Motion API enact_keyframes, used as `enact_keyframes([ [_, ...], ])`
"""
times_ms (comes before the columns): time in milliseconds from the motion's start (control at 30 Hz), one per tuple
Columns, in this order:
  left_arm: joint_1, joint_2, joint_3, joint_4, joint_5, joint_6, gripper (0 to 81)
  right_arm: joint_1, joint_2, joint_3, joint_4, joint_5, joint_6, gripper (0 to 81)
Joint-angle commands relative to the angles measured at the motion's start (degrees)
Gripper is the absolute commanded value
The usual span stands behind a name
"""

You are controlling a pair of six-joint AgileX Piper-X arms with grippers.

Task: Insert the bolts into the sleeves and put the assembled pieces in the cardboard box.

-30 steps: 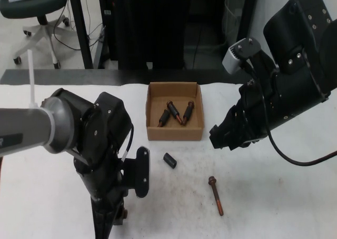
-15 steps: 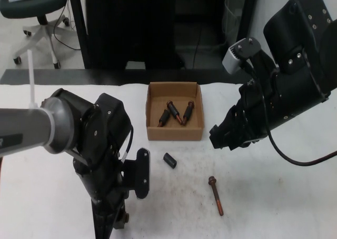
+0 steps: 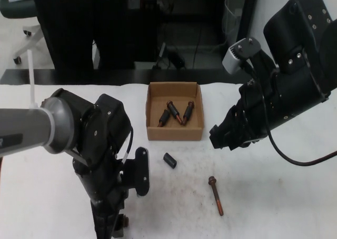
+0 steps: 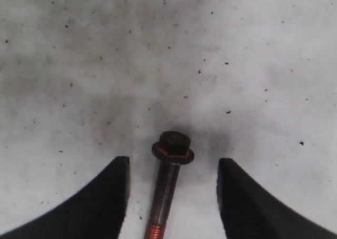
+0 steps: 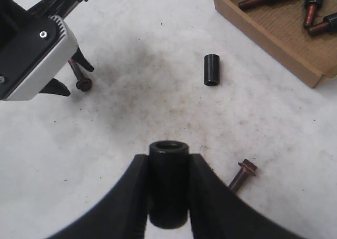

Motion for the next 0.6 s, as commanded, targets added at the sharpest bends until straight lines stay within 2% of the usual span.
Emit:
enact_keyframes([
  [0, 0.07, -0.83, -0.09, 0.25, -1.87, -2.07, 55.2, 0.02, -0.24, -0.09, -0.19, -0.94, -1.13, 0.8],
  [133, 0.07, -0.83, -0.09, 0.28, -3.80, -1.02, 53.7, 0.02, -0.24, -0.09, -0.19, -0.94, -1.44, 0.8],
  [333, 0.07, -0.83, -0.09, -0.58, -3.79, 2.61, 40.3, 0.02, -0.24, -0.09, -0.19, -0.94, -1.44, 0.8],
  [567, 0.07, -0.18, -0.09, -1.08, -1.42, 2.72, 39.2, 0.02, -0.24, -0.09, -0.19, -0.94, -1.44, 0.8],
])
